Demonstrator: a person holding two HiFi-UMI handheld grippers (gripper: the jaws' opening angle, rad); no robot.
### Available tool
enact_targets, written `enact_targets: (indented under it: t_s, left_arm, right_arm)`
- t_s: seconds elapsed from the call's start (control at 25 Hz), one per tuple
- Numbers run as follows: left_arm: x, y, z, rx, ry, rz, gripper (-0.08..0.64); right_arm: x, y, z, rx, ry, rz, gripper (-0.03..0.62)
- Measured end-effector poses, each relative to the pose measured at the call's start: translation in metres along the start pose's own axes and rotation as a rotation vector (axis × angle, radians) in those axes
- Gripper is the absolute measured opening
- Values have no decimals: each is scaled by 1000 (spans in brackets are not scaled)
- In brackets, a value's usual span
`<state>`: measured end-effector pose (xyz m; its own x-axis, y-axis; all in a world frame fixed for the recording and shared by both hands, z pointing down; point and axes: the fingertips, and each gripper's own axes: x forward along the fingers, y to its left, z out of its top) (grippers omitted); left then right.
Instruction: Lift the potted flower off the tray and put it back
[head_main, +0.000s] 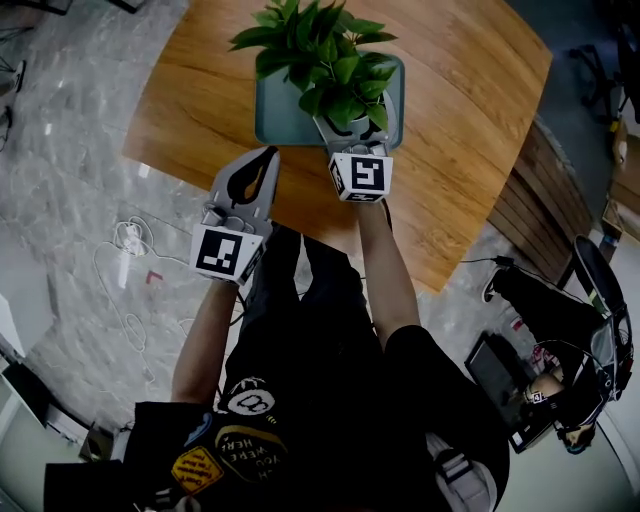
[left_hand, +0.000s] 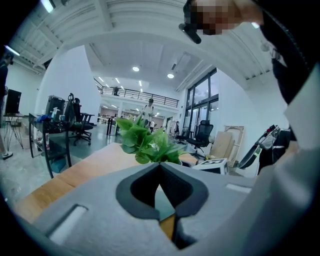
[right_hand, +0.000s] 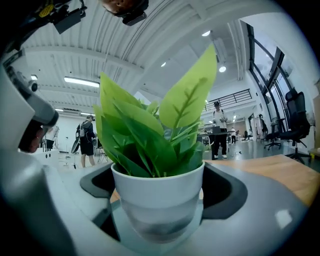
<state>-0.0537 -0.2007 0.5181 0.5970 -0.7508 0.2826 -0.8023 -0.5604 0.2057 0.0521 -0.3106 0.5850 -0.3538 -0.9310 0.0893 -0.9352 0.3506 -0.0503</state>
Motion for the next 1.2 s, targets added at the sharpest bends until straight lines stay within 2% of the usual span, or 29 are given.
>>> enact_targets:
  t_s: [0.24,0.4,0.68,0.76,1.04,1.2]
  left_arm:
    - [11,10,57,43,-55,62,0]
    - [-5,-5,99,81,-101,86,0]
    - [-28,-26,185,126,-187,76,0]
    - [-30,-30,193,133,-198,65,0]
    - [-23,-41,187,107,-188,35,0]
    - [-19,-41,185,117,-175,68,1]
  right_arm:
    - [-14,-7,71,6,-24,26,522]
    - [-43,-7,124,7,-47,33,522]
    - [-67,-2,207,-10,-80,34,522]
    - [-70,0,215,-13,-92,32,522]
    - [-73,2,225,-24,-118,40,522]
    - [-75,3,227,-26,-121,44,523]
